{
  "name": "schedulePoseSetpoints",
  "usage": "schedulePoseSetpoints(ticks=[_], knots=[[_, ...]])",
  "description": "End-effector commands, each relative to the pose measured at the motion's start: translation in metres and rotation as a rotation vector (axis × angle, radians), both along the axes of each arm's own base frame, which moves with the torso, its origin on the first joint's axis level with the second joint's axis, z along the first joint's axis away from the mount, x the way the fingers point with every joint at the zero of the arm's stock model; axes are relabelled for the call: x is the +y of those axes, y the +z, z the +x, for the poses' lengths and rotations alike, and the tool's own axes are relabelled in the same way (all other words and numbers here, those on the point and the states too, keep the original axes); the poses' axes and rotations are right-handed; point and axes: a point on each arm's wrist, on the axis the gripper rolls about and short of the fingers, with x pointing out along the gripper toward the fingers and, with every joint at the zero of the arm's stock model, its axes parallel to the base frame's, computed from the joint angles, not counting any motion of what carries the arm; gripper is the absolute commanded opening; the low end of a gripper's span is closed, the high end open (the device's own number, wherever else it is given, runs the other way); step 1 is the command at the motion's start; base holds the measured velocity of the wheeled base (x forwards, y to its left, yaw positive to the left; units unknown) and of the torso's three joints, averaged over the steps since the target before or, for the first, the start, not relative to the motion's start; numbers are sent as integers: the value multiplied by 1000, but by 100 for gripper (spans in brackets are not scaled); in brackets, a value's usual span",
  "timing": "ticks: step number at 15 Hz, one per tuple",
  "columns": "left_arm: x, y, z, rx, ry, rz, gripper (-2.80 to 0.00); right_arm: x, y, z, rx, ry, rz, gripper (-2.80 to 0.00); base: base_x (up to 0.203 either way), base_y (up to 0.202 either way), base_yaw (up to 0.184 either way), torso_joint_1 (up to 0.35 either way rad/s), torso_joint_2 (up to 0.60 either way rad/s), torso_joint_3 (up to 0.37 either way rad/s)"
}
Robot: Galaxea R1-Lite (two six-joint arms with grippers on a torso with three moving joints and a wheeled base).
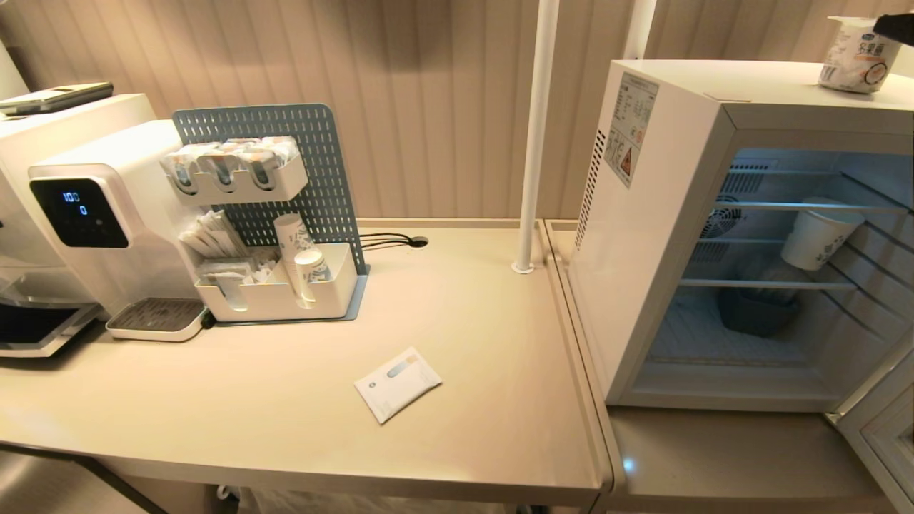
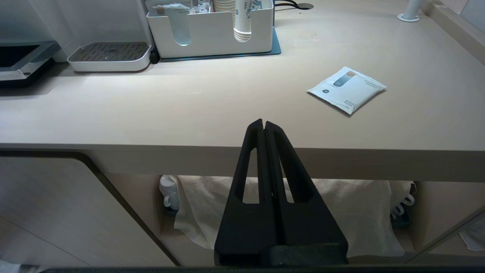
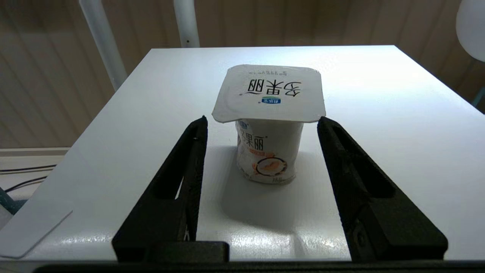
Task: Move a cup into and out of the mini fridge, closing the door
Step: Put the yoghurt in the freezer
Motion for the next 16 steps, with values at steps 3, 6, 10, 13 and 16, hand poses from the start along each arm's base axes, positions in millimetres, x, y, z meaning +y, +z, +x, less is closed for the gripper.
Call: schedulePoseSetpoints(ticks=[3,6,10,13,16], knots=[[0,0,0,2,1,0,-280,0,0,21,16,0,3,0,0,0,0,0,0,0],[0,0,0,2,0,1,-280,-2,1,32,17,-5,3,0,0,0,0,0,0,0],[0,0,0,2,1,-3,-280,-1,0,45,18,-3,5,0,0,0,0,0,0,0],[0,0,0,2,1,-2,-280,-1,0,50,17,-3,3,0,0,0,0,0,0,0],[0,0,0,3,3,-5,-280,-2,4,67,4,-6,4,0,0,0,0,0,0,0]])
